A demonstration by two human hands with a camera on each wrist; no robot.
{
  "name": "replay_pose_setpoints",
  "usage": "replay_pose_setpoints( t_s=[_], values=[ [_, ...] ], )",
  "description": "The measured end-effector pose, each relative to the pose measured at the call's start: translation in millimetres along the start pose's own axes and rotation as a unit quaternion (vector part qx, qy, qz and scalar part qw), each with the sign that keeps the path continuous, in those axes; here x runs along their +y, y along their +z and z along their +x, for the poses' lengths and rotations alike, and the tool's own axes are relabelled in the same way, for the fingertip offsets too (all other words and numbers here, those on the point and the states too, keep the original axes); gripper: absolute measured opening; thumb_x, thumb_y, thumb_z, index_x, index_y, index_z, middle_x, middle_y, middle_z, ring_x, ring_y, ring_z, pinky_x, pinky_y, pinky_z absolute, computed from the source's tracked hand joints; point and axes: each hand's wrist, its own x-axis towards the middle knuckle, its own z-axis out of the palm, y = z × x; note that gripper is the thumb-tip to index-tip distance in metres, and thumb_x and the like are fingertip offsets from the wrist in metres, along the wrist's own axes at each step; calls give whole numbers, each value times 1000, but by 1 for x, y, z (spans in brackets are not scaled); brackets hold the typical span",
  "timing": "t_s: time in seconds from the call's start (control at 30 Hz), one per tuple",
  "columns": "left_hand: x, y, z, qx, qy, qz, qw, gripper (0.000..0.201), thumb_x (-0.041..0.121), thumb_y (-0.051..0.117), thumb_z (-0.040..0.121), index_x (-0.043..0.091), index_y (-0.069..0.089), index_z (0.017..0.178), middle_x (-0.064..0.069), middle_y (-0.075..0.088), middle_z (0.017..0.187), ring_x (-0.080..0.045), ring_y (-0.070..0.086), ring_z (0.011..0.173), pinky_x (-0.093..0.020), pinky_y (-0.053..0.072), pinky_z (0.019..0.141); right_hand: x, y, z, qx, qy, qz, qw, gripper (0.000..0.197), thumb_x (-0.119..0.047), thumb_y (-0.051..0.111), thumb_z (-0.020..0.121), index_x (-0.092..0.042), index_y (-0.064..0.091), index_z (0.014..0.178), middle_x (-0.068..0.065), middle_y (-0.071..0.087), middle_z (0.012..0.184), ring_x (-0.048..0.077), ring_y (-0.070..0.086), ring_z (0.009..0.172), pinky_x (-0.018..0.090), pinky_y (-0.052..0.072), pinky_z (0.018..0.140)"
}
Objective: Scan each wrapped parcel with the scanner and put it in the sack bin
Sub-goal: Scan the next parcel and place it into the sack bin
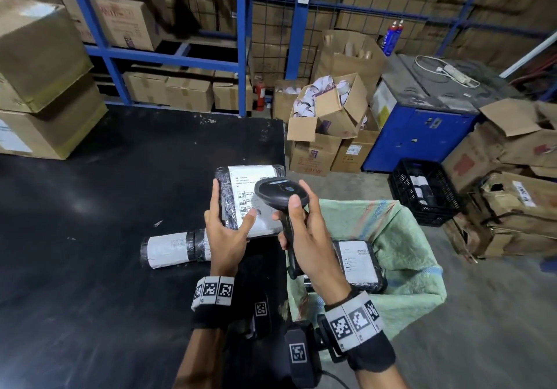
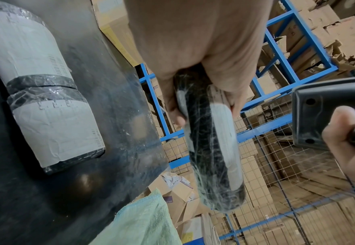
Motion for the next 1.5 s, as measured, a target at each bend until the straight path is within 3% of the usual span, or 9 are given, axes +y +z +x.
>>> replay_pose_setpoints(
  t_s=[0.07, 0.23, 0.4, 0.63, 0.83, 1.03, 1.27, 1.4, 1.5],
  values=[
    [-1, 1, -2, 7, -3, 2, 1000, 96, 17, 84, 85, 48, 30, 158, 27, 45, 126, 9, 53, 120, -25, 44, 107, 0, 1, 0, -1, 1, -2, 1000, 63, -61, 43, 91, -43, 28, 149, 5, 73, 100, 13, 54, 66, 25, 51, 70],
    [-3, 0, -2, 9, -6, 4, 1000, 96, 20, 85, 84, 52, 30, 157, 27, 46, 125, 3, 54, 122, -33, 46, 108, -1, 0, -1, -2, -1, -8, 1000, 62, -61, 42, 92, -44, 28, 149, 6, 73, 102, 13, 54, 66, 25, 51, 69],
    [0, -1, -5, 15, -11, 13, 1000, 96, 18, 85, 85, 47, 30, 158, 27, 43, 120, 10, 51, 115, -29, 43, 107, 0, -1, -3, -2, -3, -12, 1000, 61, -61, 43, 91, -45, 28, 148, 5, 73, 104, 13, 52, 63, 23, 51, 67],
    [-2, -7, -6, 17, -12, 16, 1000, 97, 19, 85, 85, 48, 30, 158, 26, 41, 120, 9, 51, 116, -32, 42, 110, 8, 0, -7, -5, -2, -6, 1000, 53, -54, 43, 98, -45, 29, 148, 21, 65, 109, 15, 50, 64, 24, 49, 65],
    [-7, -14, -9, 29, -10, 28, 999, 98, 20, 86, 84, 50, 30, 158, 22, 40, 116, 10, 49, 112, -30, 40, 106, 13, 2, -9, -6, 4, -16, 1000, 51, -50, 42, 100, -42, 29, 149, 16, 63, 96, 16, 51, 62, 20, 49, 62],
    [-23, -36, -8, 57, -18, 37, 998, 99, 20, 87, 83, 49, 29, 158, 20, 41, 114, 4, 52, 110, -29, 43, 105, 33, 6, -18, -29, 48, -25, 998, 51, -54, 44, 99, -41, 34, 147, 2, 68, 118, 18, 53, 59, 27, 49, 63],
    [-43, -78, -9, 82, -31, 25, 996, 101, 35, 84, 76, 45, 28, 159, 10, 53, 141, -17, 53, 137, -47, 44, 117, 73, 11, -37, -68, 144, -60, 985, 53, -56, 47, 97, -39, 36, 145, 5, 74, 102, 18, 53, 53, 28, 46, 53],
    [-49, -98, -14, 107, -19, -4, 994, 97, 6, 81, 83, 19, 27, 163, -1, 50, 153, -12, 56, 137, -40, 46, 117, 116, 12, -46, -79, 197, -70, 975, 57, -59, 51, 94, -36, 38, 144, 8, 74, 100, 20, 53, 53, 32, 45, 53],
    [-55, -113, -17, 130, -16, 18, 991, 97, 17, 84, 81, 27, 31, 162, -5, 44, 150, -14, 53, 139, -36, 44, 119, 154, 16, -49, -71, 242, -73, 965, 60, -58, 55, 92, -33, 39, 143, 7, 74, 95, 27, 57, 63, 37, 45, 55]
  ],
)
